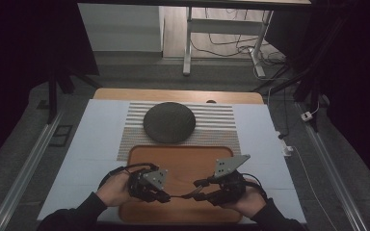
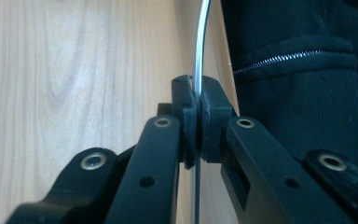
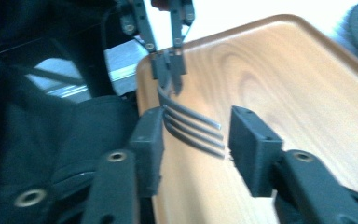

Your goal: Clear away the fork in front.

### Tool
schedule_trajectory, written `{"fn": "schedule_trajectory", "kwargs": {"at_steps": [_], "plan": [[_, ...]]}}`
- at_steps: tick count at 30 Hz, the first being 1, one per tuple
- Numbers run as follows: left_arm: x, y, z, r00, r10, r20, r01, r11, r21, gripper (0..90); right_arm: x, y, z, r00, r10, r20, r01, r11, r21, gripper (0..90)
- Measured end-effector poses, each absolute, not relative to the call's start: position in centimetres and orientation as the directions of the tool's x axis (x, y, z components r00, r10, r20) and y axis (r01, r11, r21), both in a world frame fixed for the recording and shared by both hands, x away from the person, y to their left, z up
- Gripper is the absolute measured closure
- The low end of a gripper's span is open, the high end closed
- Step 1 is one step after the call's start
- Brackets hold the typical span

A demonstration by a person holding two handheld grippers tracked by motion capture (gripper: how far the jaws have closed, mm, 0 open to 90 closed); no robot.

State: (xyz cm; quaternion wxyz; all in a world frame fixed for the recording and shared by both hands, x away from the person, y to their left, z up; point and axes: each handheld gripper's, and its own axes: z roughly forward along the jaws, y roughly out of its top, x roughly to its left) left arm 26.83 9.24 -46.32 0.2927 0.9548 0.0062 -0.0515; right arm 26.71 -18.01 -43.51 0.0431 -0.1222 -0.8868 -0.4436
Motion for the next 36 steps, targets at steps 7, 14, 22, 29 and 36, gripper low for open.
{"fn": "schedule_trajectory", "kwargs": {"at_steps": [7, 14, 22, 29, 36], "plan": [[27.1, 9.9, -46.5, 0.987, 0.086, -0.136, 0.147, -0.819, 0.554, 85.6, 26.7, -19.2, -43.4, -0.938, 0.332, 0.101, 0.283, 0.564, 0.775, 38.1], [27.5, 10.9, -46.6, 0.957, 0.228, -0.180, 0.290, -0.785, 0.548, 85.6, 26.4, -20.7, -43.3, -0.899, 0.434, 0.061, 0.322, 0.561, 0.763, 31.0], [27.8, 12.1, -46.7, 0.912, 0.345, -0.223, 0.410, -0.736, 0.539, 85.6, 25.7, -22.0, -43.9, -0.847, 0.527, 0.072, 0.388, 0.520, 0.760, 15.4], [27.5, 13.5, -47.0, 0.852, 0.459, -0.250, 0.518, -0.672, 0.529, 85.5, 25.0, -23.2, -44.4, -0.799, 0.598, 0.056, 0.417, 0.486, 0.768, 2.6], [27.0, 14.6, -47.3, 0.789, 0.552, -0.269, 0.601, -0.604, 0.523, 85.5, 24.1, -24.5, -44.5, -0.755, 0.655, 0.027, 0.431, 0.464, 0.774, 0.0]]}}
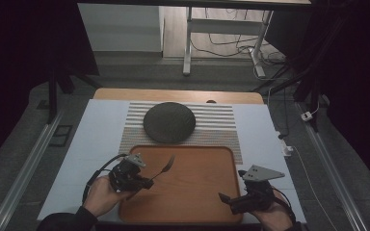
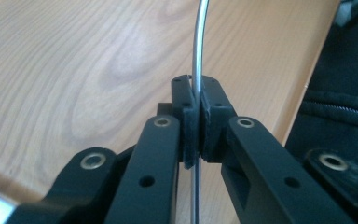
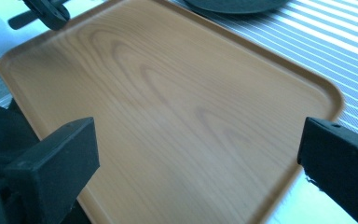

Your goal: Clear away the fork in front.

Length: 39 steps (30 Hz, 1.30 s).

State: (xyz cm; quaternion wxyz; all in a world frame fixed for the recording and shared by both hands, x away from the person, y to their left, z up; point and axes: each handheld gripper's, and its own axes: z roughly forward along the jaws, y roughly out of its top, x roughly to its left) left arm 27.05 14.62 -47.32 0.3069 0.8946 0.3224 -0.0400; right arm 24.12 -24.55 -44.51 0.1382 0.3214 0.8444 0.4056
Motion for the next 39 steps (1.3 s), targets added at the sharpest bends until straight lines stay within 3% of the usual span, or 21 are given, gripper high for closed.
{"fn": "schedule_trajectory", "kwargs": {"at_steps": [12, 21, 26, 33, 36, 39], "plan": [[28.1, 15.5, -49.7, 0.586, 0.743, -0.324, 0.800, -0.466, 0.379, 85.3, 22.1, -26.7, -44.6, -0.707, 0.706, 0.033, 0.473, 0.438, 0.765, 0.0], [28.7, 15.1, -50.9, 0.539, 0.791, -0.291, 0.833, -0.449, 0.324, 84.9, 22.1, -27.4, -44.6, -0.691, 0.720, 0.056, 0.491, 0.411, 0.768, 0.0], [28.8, 15.3, -51.0, 0.527, 0.799, -0.289, 0.839, -0.435, 0.328, 81.7, 22.2, -27.4, -44.6, -0.694, 0.717, 0.065, 0.494, 0.410, 0.767, 0.0], [28.9, 15.8, -50.4, 0.547, 0.779, -0.306, 0.823, -0.433, 0.368, 69.7, 22.3, -27.6, -44.6, -0.689, 0.720, 0.082, 0.507, 0.398, 0.765, 0.0], [28.9, 16.1, -49.7, 0.565, 0.767, -0.303, 0.803, -0.427, 0.416, 71.0, 22.4, -27.6, -44.6, -0.685, 0.723, 0.090, 0.512, 0.391, 0.764, 0.0], [29.1, 16.0, -49.3, 0.593, 0.747, -0.300, 0.780, -0.443, 0.441, 81.3, 22.5, -27.6, -44.6, -0.683, 0.724, 0.099, 0.521, 0.388, 0.760, 0.0]]}}
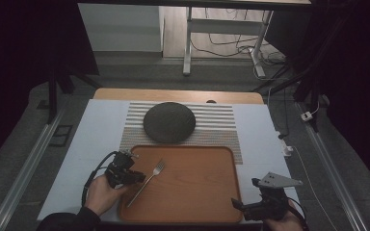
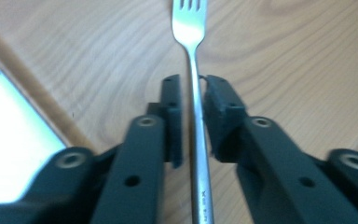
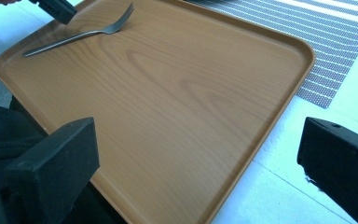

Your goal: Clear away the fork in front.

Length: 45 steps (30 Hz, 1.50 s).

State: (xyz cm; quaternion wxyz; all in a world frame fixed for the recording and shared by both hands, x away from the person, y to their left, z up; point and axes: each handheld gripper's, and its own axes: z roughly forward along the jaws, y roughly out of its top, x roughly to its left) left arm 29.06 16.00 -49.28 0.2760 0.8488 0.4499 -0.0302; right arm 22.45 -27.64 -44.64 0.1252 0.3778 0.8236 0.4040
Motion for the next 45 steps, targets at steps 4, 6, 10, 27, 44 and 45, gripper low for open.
{"fn": "schedule_trajectory", "kwargs": {"at_steps": [4, 6, 10, 27, 44, 45], "plan": [[29.3, 15.2, -48.9, 0.633, 0.719, -0.287, 0.747, -0.470, 0.470, 88.3, 22.5, -27.6, -44.7, -0.682, 0.725, 0.102, 0.528, 0.391, 0.754, 0.0], [29.6, 14.4, -48.9, 0.658, 0.700, -0.278, 0.726, -0.491, 0.482, 88.4, 22.6, -27.6, -44.7, -0.682, 0.724, 0.106, 0.529, 0.388, 0.755, 0.0], [30.0, 12.7, -49.4, 0.697, 0.672, -0.249, 0.693, -0.541, 0.477, 88.4, 22.6, -27.6, -44.7, -0.681, 0.725, 0.107, 0.534, 0.391, 0.749, 0.0], [31.3, 12.2, -51.3, 0.686, 0.693, -0.221, 0.707, -0.563, 0.428, 88.4, 22.6, -27.5, -44.8, -0.688, 0.719, 0.104, 0.534, 0.404, 0.743, 0.0], [32.4, 15.6, -51.4, 0.615, 0.744, -0.261, 0.772, -0.500, 0.393, 88.2, 22.6, -27.5, -44.8, -0.693, 0.713, 0.106, 0.534, 0.408, 0.741, 0.0], [32.5, 15.8, -51.4, 0.611, 0.746, -0.264, 0.775, -0.496, 0.392, 88.2, 22.6, -27.5, -44.8, -0.692, 0.714, 0.105, 0.533, 0.408, 0.741, 0.0]]}}
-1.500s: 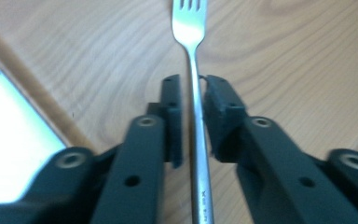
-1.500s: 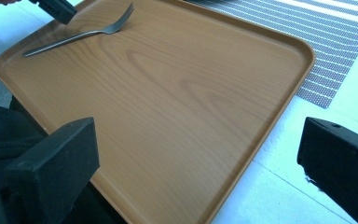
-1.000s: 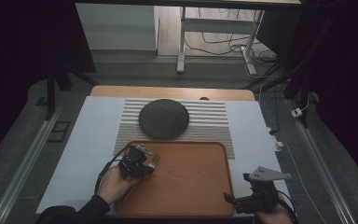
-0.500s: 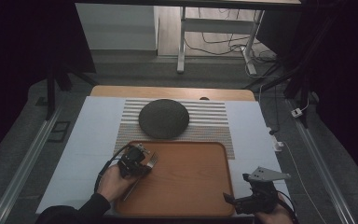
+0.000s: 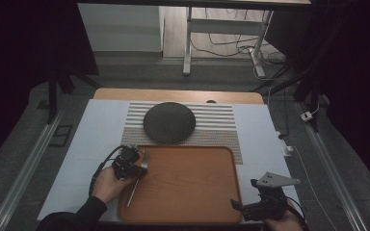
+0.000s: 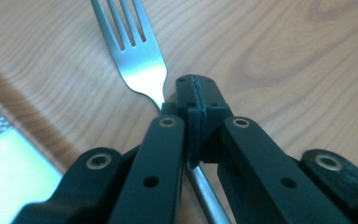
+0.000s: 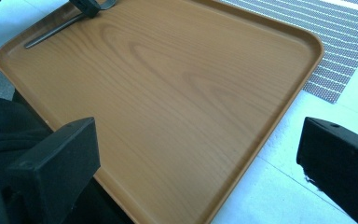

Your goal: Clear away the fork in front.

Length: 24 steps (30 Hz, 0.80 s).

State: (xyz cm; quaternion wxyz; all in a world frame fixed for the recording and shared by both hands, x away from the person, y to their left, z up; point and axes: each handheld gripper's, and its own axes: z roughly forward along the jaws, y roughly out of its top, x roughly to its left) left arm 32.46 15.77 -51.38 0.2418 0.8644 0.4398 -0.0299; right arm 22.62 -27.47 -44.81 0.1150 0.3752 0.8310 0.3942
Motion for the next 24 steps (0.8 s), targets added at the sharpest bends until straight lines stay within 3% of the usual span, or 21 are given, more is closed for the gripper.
{"fn": "schedule_trajectory", "kwargs": {"at_steps": [16, 24], "plan": [[32.9, 17.4, -51.4, 0.576, 0.773, -0.265, 0.797, -0.461, 0.389, 84.2, 22.7, -27.5, -44.8, -0.686, 0.719, 0.108, 0.542, 0.407, 0.735, 0.0], [32.7, 17.2, -51.0, 0.603, 0.756, -0.255, 0.772, -0.472, 0.425, 71.6, 22.7, -27.4, -44.9, -0.690, 0.716, 0.106, 0.539, 0.410, 0.736, 0.0]]}}
